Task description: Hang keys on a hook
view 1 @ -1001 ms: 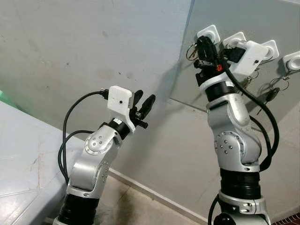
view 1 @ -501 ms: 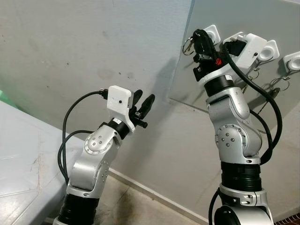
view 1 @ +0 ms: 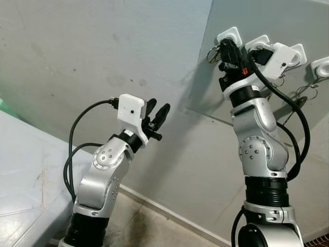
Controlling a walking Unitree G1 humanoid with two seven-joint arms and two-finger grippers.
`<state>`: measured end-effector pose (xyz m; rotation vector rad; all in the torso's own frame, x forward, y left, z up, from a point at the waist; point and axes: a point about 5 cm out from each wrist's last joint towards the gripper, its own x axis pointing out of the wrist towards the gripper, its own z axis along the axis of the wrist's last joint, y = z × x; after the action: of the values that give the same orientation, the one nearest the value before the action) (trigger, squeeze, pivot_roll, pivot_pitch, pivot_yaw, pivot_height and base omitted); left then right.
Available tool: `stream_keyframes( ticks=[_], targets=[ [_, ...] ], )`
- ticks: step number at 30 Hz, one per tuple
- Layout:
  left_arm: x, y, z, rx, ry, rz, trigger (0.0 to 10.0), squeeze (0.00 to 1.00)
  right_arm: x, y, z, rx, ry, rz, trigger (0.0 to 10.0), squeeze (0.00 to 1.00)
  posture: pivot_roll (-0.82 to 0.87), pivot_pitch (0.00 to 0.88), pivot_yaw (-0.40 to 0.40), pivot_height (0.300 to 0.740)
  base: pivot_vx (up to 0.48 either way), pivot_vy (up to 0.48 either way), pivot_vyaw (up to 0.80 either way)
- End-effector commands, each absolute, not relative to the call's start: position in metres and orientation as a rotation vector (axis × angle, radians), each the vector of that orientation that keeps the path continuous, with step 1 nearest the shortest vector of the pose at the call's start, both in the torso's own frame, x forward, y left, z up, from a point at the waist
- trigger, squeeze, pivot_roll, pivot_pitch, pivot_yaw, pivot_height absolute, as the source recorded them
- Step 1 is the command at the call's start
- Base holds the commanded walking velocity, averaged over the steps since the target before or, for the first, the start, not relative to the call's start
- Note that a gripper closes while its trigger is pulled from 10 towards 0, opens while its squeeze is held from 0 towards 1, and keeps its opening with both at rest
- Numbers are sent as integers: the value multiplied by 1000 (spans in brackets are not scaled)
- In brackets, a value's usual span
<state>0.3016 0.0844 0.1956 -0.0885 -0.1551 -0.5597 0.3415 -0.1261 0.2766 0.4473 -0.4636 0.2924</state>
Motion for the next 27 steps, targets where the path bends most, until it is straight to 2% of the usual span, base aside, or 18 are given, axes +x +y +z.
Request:
stream_keyframes(
  ticks=[1,19,27],
  targets=[
    [301,82,199,-78,-166,-561,10000,0,344,-138,282,436,-495,245,10000,0,108,0,-88,740,0,0,0],
    [302,82,199,-77,-167,-568,10000,0,325,-158,267,304,-550,287,10000,0,97,0,-80,740,0,0,0],
    [303,83,200,-76,-167,-569,10000,0,322,-155,262,245,-546,307,10000,0,98,0,-77,740,0,0,0]
  ],
)
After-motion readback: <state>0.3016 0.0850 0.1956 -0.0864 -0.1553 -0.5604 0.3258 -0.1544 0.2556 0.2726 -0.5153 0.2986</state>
